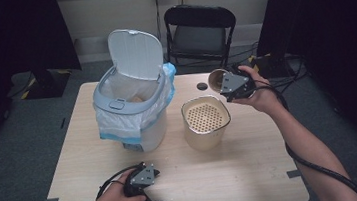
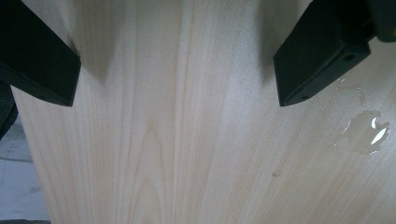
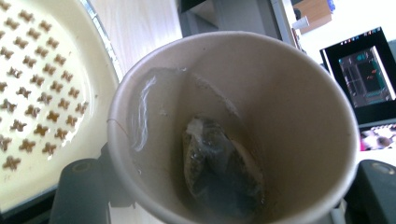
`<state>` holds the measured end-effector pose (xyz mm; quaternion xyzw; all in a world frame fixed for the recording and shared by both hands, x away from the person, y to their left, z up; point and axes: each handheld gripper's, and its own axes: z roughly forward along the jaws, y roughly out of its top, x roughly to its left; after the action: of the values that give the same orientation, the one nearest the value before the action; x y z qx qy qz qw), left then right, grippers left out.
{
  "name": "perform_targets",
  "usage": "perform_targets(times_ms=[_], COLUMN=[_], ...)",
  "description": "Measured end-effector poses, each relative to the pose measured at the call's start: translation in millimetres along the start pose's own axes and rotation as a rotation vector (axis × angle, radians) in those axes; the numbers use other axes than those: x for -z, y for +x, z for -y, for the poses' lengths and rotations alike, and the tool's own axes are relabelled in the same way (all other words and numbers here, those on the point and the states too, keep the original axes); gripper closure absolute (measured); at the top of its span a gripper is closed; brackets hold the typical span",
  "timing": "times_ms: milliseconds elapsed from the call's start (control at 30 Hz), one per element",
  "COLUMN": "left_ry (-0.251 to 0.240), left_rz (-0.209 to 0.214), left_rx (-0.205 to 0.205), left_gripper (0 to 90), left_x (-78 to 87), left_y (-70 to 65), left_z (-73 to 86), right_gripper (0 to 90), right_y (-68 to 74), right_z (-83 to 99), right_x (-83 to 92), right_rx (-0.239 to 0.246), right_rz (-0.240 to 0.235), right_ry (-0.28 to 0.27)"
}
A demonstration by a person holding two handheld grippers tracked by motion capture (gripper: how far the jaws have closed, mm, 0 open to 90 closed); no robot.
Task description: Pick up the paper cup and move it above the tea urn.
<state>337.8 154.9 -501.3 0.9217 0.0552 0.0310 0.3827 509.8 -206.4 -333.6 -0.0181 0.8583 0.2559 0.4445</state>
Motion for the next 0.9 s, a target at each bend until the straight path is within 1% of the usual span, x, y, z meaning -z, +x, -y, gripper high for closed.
perform_targets(times_ms=[33,100,167,200,267,300,367,400,433,500,533,567,600,633,700,767,800,867,900], left_ry=[0.000,-0.004,-0.003,-0.004,-0.004,-0.004,-0.003,-0.004,-0.004,-0.004,-0.003,-0.003,-0.004,-0.004,0.000,0.003,0.003,0.003,0.003], left_rz=[0.000,-0.001,0.000,0.000,0.000,0.000,0.000,0.000,0.000,0.001,0.000,0.000,0.000,0.001,0.005,0.006,0.007,0.006,0.007], left_rx=[0.000,0.001,0.001,0.001,0.000,0.002,0.002,0.002,0.001,0.000,0.001,0.002,0.001,0.001,0.001,-0.001,-0.002,-0.001,-0.001], left_gripper=[0.0,0.0,0.0,0.0,0.0,0.0,0.0,0.0,0.0,0.0,0.0,0.0,0.0,0.0,0.0,0.0,0.0,0.0,0.0], left_x=[0.0,-0.4,-0.2,-0.3,-0.2,-0.3,-0.3,-0.3,-0.2,-0.2,-0.3,-0.3,-0.3,-0.2,0.1,0.4,0.4,0.4,0.4], left_y=[0.0,-0.1,-0.1,-0.1,0.0,-0.1,-0.1,-0.1,-0.1,0.0,-0.1,-0.1,-0.1,-0.1,0.1,0.3,0.3,0.3,0.3], left_z=[0.0,0.2,0.1,0.1,0.2,0.1,0.1,0.1,0.1,0.1,0.1,0.1,0.1,0.1,0.0,-0.1,-0.1,-0.1,-0.1], right_gripper=[28.6,28.6,28.8,28.8,28.9,28.9,28.8,28.9,28.8,28.9,28.9,28.9,28.8,28.8,28.9,28.8,28.8,28.7,28.6], right_y=[0.7,2.9,3.3,4.3,6.1,8.2,13.2,15.5,19.4,22.4,23.3,24.6,27.1,30.6,34.2,37.6,38.6,39.6,39.4], right_z=[-2.4,-6.7,-10.7,-13.6,-18.7,-21.7,-25.5,-27.3,-30.1,-31.8,-32.2,-32.6,-33.4,-33.4,-34.6,-36.8,-37.8,-41.5,-42.1], right_x=[0.8,2.1,3.1,4.0,4.4,4.1,3.9,3.8,4.4,4.8,4.5,4.9,5.2,5.0,4.9,5.7,6.1,7.1,6.9], right_rx=[0.028,0.102,0.119,0.155,0.221,0.298,0.399,0.442,0.520,0.551,0.577,0.608,0.661,0.730,0.829,0.954,0.961,1.016,0.998], right_rz=[-0.001,0.026,0.022,0.045,0.066,0.092,0.125,0.138,0.159,0.170,0.184,0.206,0.233,0.273,0.324,0.383,0.390,0.415,0.402], right_ry=[0.006,0.037,0.032,0.045,0.069,0.100,0.141,0.149,0.166,0.174,0.173,0.190,0.212,0.220,0.224,0.233,0.226,0.233,0.229])
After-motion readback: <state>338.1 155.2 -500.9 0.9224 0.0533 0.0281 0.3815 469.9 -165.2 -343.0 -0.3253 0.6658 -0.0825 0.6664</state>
